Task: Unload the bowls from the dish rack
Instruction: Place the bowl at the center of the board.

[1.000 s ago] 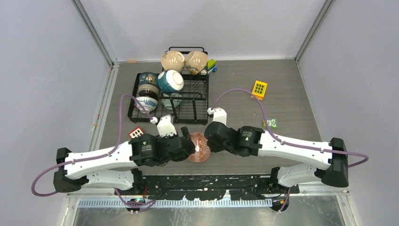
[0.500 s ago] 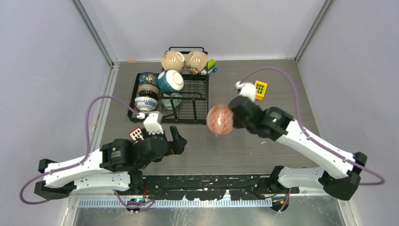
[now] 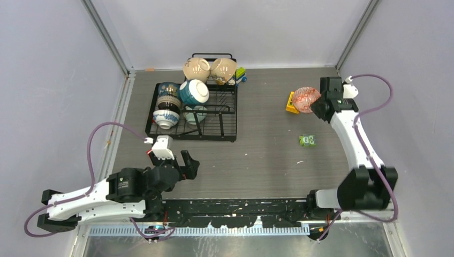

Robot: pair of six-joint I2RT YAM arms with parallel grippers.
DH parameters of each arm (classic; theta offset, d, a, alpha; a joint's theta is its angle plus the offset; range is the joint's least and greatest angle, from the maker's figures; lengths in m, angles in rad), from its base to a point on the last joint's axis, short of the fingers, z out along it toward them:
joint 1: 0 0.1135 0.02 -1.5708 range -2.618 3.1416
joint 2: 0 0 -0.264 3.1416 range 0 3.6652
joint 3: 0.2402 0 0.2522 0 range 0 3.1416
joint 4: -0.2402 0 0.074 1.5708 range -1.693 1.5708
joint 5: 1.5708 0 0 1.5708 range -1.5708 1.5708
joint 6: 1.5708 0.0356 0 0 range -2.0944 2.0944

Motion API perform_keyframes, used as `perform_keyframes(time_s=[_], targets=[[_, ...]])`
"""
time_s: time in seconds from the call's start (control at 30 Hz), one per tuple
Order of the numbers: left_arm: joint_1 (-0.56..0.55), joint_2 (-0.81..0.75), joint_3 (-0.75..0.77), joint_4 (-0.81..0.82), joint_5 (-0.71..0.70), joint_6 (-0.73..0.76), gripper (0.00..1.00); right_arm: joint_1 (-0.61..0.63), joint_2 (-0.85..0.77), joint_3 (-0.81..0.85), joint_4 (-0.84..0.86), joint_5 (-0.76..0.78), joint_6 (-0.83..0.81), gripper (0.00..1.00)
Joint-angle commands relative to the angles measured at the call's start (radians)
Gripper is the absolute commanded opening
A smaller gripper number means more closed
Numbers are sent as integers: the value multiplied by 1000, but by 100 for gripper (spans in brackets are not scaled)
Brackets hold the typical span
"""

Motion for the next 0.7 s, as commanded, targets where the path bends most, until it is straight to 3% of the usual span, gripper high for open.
perform_keyframes(time_s=[0.0,0.1,0.33,0.67], targets=[[1,-62,-10,-7,-84,14,100,-68,187,150,143,48,59,1],[0,-114,-18,-34,-98,24,100,-120,314,224,118,57,31,1],[1,-216,-41,-67,-93,34,100,-234,420,211,227,-46,5,1],[0,-227,-75,-98,-102,-12,100,-309,575,303,243,-129,0,1]])
